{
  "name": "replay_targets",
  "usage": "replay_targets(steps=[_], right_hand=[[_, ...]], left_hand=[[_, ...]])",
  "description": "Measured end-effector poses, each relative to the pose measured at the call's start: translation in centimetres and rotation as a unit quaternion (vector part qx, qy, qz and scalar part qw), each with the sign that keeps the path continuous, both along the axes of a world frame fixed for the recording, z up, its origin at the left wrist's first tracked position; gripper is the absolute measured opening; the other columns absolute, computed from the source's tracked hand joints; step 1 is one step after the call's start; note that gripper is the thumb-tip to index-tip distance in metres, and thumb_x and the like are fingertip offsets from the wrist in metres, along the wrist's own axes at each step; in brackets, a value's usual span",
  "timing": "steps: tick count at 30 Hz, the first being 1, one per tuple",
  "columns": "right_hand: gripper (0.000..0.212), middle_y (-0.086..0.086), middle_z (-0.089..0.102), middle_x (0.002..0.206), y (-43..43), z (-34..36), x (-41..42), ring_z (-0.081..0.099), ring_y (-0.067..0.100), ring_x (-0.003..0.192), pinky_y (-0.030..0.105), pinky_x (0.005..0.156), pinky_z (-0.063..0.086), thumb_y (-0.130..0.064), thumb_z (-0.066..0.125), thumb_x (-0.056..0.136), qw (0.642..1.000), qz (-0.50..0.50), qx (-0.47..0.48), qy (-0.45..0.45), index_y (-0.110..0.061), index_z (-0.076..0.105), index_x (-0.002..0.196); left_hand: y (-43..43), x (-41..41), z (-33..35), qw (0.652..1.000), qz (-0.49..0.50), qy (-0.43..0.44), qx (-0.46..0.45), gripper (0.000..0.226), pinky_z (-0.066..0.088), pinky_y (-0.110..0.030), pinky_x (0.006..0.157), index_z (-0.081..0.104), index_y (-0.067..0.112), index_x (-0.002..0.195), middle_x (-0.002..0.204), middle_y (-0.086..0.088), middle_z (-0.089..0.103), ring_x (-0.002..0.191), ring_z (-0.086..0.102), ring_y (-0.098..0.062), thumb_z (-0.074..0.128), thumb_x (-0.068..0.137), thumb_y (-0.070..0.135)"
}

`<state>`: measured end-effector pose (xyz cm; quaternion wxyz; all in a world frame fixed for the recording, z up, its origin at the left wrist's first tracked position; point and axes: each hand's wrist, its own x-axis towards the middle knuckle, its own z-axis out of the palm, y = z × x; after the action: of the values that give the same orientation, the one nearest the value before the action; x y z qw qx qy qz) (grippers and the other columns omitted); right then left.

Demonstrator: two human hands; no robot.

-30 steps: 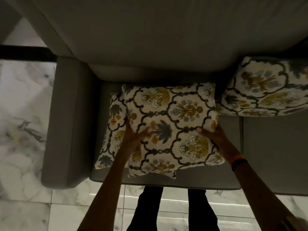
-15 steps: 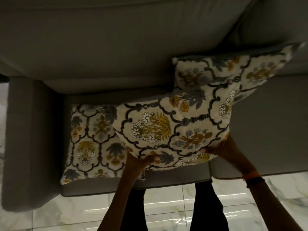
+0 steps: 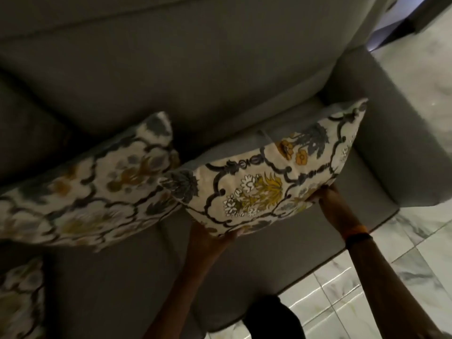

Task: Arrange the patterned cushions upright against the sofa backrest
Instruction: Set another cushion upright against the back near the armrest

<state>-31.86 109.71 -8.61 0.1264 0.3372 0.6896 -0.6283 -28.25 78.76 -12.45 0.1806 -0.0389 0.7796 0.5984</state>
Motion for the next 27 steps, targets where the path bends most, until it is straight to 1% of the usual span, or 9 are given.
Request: replay_targets(steps=[3, 5, 8, 11, 13, 17, 21, 24, 27], right_hand=[[0.089, 0.012, 0.052, 0.146, 5.8, -0.3, -4.8, 0.047, 0.041, 0.137, 0.057, 0.105, 0.049, 0.009, 0.060, 0.067, 0.999, -0.003, 0.020, 0.031, -0.023, 0.042, 0.148], [0.086, 0.011, 0.051, 0.148, 9.7, -0.3, -7.9, 0.052, 0.036, 0.131, 0.058, 0.104, 0.049, 0.004, 0.058, 0.071, 0.998, 0.003, 0.035, 0.054, -0.026, 0.040, 0.149], [0.082, 0.014, 0.051, 0.146, 14.7, -0.4, -12.2, 0.055, 0.030, 0.126, 0.052, 0.102, 0.048, 0.021, 0.048, 0.088, 0.996, 0.013, 0.047, 0.073, -0.014, 0.029, 0.159], [0.079, 0.029, 0.049, 0.150, 18.9, -1.7, -16.2, 0.049, 0.046, 0.137, 0.057, 0.109, 0.045, 0.017, 0.056, 0.079, 0.997, 0.004, 0.048, 0.063, 0.000, 0.035, 0.153], [0.093, 0.026, 0.053, 0.146, 21.3, -3.0, -18.6, 0.055, 0.043, 0.131, 0.059, 0.107, 0.047, 0.008, 0.058, 0.067, 0.997, -0.025, 0.045, 0.057, -0.006, 0.034, 0.155], [0.074, 0.008, 0.066, 0.107, 24.4, -7.1, -21.3, 0.074, 0.010, 0.075, 0.039, 0.078, 0.065, 0.000, 0.053, 0.086, 0.997, -0.004, 0.048, 0.053, -0.006, 0.032, 0.156], [0.074, 0.008, 0.059, 0.140, 24.0, -9.2, -20.9, 0.058, 0.028, 0.127, 0.051, 0.107, 0.051, -0.022, 0.061, 0.096, 0.990, -0.011, 0.122, 0.075, -0.018, 0.022, 0.159], [0.063, 0.007, 0.045, 0.154, 20.8, -9.7, -18.2, 0.048, 0.019, 0.136, 0.034, 0.113, 0.042, -0.024, 0.055, 0.102, 0.977, -0.083, 0.164, 0.111, -0.013, 0.027, 0.157], [0.066, 0.012, 0.040, 0.159, 16.4, -10.8, -13.5, 0.041, 0.026, 0.144, 0.046, 0.121, 0.034, -0.036, 0.054, 0.100, 0.962, -0.132, 0.234, 0.059, -0.012, 0.031, 0.157]], left_hand=[[6.6, -4.7, -0.1, 0.996, -0.004, 0.066, 0.051, 0.083, 0.039, -0.030, 0.115, 0.043, 0.048, 0.135, 0.133, 0.040, 0.051, 0.132, 0.047, 0.003, 0.086, 0.065, 0.041], [10.7, -7.9, -0.9, 0.996, -0.004, 0.069, 0.050, 0.087, 0.038, -0.022, 0.112, 0.042, 0.058, 0.129, 0.129, 0.044, 0.051, 0.129, 0.047, 0.008, 0.090, 0.063, 0.028], [15.9, -12.7, -2.6, 0.998, 0.011, 0.051, 0.046, 0.089, 0.041, -0.008, 0.103, 0.045, 0.038, 0.131, 0.129, 0.027, 0.056, 0.119, 0.049, 0.018, 0.092, 0.062, 0.007], [19.6, -16.1, -4.0, 0.999, 0.032, 0.015, 0.038, 0.101, 0.046, -0.037, 0.110, 0.042, 0.015, 0.141, 0.139, -0.003, 0.057, 0.130, 0.053, -0.008, 0.094, 0.058, 0.039], [22.2, -17.9, -4.7, 0.999, 0.041, 0.023, 0.014, 0.112, 0.042, -0.035, 0.113, 0.036, 0.008, 0.144, 0.142, -0.009, 0.054, 0.133, 0.050, -0.014, 0.090, 0.057, 0.052], [26.0, -21.0, -7.4, 0.997, 0.040, 0.029, -0.066, 0.137, 0.030, -0.034, 0.120, 0.023, 0.005, 0.150, 0.151, -0.011, 0.042, 0.142, 0.037, -0.021, 0.070, 0.051, 0.087], [26.7, -21.8, -7.8, 0.993, 0.106, 0.011, -0.057, 0.145, 0.030, -0.045, 0.120, 0.017, 0.010, 0.151, 0.155, -0.016, 0.034, 0.144, 0.034, -0.026, 0.073, 0.041, 0.086], [25.6, -20.4, -6.1, 0.992, 0.108, 0.021, -0.061, 0.140, 0.032, -0.040, 0.118, 0.014, 0.011, 0.152, 0.156, -0.014, 0.027, 0.144, 0.032, -0.026, 0.087, 0.044, 0.065], [22.6, -17.8, -5.9, 0.994, 0.067, 0.013, -0.087, 0.128, 0.037, -0.043, 0.114, 0.012, 0.021, 0.154, 0.156, -0.011, 0.024, 0.143, 0.031, -0.027, 0.092, 0.057, 0.042]])
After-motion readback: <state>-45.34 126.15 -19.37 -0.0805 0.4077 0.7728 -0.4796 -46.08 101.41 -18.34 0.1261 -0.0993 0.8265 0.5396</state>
